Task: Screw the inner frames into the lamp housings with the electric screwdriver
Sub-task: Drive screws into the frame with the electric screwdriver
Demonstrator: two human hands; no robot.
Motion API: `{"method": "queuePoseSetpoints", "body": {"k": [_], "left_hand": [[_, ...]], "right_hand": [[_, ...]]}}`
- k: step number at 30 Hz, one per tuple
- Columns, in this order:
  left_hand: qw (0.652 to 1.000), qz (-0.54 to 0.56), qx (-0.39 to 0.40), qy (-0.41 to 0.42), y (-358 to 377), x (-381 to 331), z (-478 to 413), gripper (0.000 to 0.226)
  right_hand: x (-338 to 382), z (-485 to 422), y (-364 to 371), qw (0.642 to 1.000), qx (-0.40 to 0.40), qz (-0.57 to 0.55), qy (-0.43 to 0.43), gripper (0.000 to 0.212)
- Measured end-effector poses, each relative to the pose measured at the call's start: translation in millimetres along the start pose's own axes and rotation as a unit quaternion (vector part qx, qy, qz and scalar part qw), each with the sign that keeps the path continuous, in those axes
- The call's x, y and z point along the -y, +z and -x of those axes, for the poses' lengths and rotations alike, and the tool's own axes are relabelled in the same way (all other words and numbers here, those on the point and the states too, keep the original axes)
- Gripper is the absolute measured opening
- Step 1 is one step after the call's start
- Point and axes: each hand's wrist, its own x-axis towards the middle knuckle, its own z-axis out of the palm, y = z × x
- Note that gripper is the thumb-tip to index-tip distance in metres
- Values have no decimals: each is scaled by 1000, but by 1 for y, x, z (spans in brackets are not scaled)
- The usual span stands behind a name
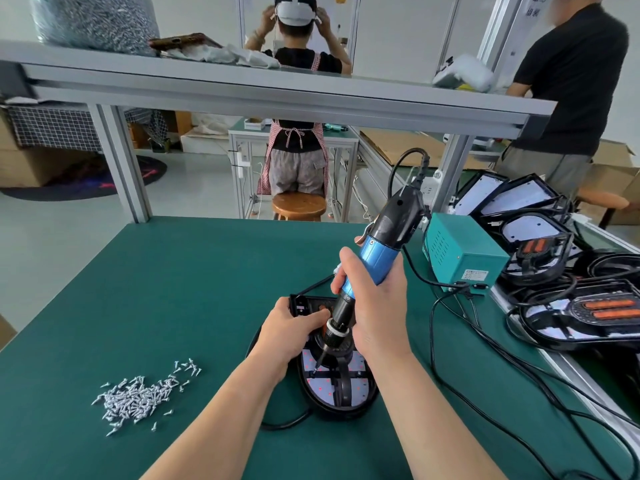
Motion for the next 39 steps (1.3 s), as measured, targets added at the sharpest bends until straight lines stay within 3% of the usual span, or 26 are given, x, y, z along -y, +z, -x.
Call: {"method": "queuePoseSetpoints", "body": {"k": [4,8,12,18,39], "left_hand": [[1000,-11,5,-13,-1,-6,6,55],[1000,-22,6,-8,-1,-11,11,48],[1000,-26,10,-11,-2,-12,18,52],[1000,-27,-5,0,-7,-10,19,75],[999,-20,-15,20,3,-6,5,78]], "right_hand": [[1,4,9,997,61,35,-11,25],[2,7,15,995,82,57,-25,26],[2,12,16,995,70,69,-34,26],[1,18,25,994,45,84,-50,21],[5,17,20,993,6,105,-58,28]]}}
